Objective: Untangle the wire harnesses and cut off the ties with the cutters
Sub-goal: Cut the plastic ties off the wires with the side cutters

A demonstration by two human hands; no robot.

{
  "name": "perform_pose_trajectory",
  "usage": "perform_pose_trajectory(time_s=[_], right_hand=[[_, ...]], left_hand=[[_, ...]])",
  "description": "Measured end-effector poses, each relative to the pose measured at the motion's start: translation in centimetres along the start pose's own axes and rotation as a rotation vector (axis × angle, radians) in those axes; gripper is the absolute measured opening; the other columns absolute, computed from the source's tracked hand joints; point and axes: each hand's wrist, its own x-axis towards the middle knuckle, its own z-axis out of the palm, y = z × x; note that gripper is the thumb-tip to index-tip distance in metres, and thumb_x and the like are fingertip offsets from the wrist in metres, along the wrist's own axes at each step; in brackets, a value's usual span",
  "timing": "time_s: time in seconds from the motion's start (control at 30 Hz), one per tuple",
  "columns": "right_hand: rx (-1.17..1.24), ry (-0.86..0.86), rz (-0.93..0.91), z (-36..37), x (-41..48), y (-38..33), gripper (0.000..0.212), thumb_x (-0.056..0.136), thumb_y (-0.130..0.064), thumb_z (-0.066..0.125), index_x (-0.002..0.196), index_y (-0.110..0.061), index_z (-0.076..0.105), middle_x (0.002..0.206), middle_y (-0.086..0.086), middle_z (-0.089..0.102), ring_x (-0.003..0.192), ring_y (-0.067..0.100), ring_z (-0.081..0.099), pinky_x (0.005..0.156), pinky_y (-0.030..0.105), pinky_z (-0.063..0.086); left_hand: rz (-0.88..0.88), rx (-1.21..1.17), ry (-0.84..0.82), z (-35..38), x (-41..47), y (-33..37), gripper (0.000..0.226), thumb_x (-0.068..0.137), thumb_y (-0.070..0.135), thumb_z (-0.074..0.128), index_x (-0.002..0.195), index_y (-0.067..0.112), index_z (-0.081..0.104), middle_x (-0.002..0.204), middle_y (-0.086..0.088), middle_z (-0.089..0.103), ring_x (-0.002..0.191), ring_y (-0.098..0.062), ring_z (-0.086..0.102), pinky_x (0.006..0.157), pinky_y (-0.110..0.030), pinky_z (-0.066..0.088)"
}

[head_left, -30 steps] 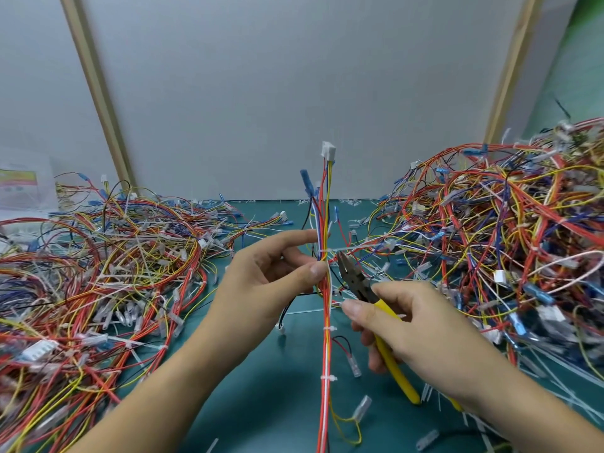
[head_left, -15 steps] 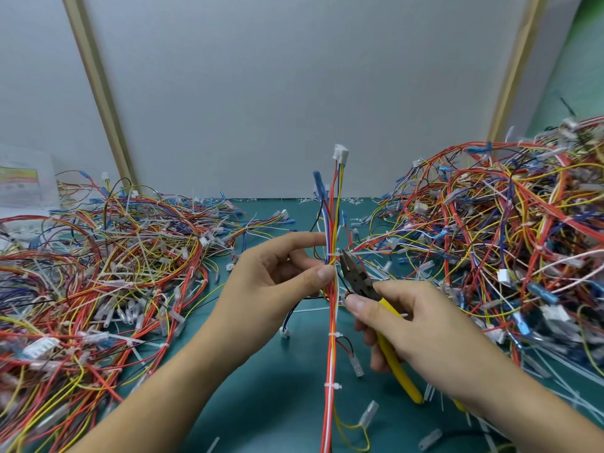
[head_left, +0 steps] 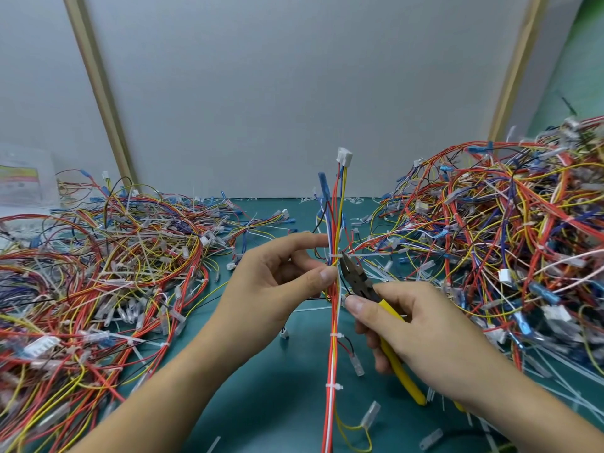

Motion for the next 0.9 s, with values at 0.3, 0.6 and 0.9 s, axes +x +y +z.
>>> perform_pose_trajectory(time_s=[0.3,0.6,0.9], right_hand=[[-0.005,0.000,0.005,0.03,0.00,0.00,0.038,0.092,-0.043,0.062,0.070,-0.013,0.062,0.058,0.001,0.058,0.048,0.022,0.062,0.048,0.028,0.050],[0.023,0.004,-0.011,0.22,-0.07,0.02,0.041,0.094,-0.043,0.061,0.066,-0.013,0.060,0.052,0.002,0.052,0.042,0.018,0.055,0.045,0.029,0.047],[0.101,0.049,0.000,0.22,0.07,0.56,0.047,0.083,-0.057,0.063,0.065,-0.014,0.059,0.049,0.006,0.050,0.041,0.021,0.050,0.043,0.032,0.046]], left_hand=[[0.001,0.013,-0.011,0.04,-0.05,0.01,0.036,0.076,0.017,0.073,0.111,0.010,0.069,0.070,0.005,0.067,0.078,-0.017,0.073,0.077,-0.024,0.057],[-0.001,0.029,-0.019,0.07,-0.15,-0.09,0.035,0.077,0.015,0.073,0.112,0.010,0.069,0.071,0.005,0.067,0.079,-0.017,0.073,0.077,-0.024,0.057],[-0.001,0.056,-0.006,0.11,-0.17,0.06,0.035,0.076,0.018,0.073,0.111,0.012,0.070,0.071,0.004,0.067,0.080,-0.018,0.073,0.078,-0.024,0.057]])
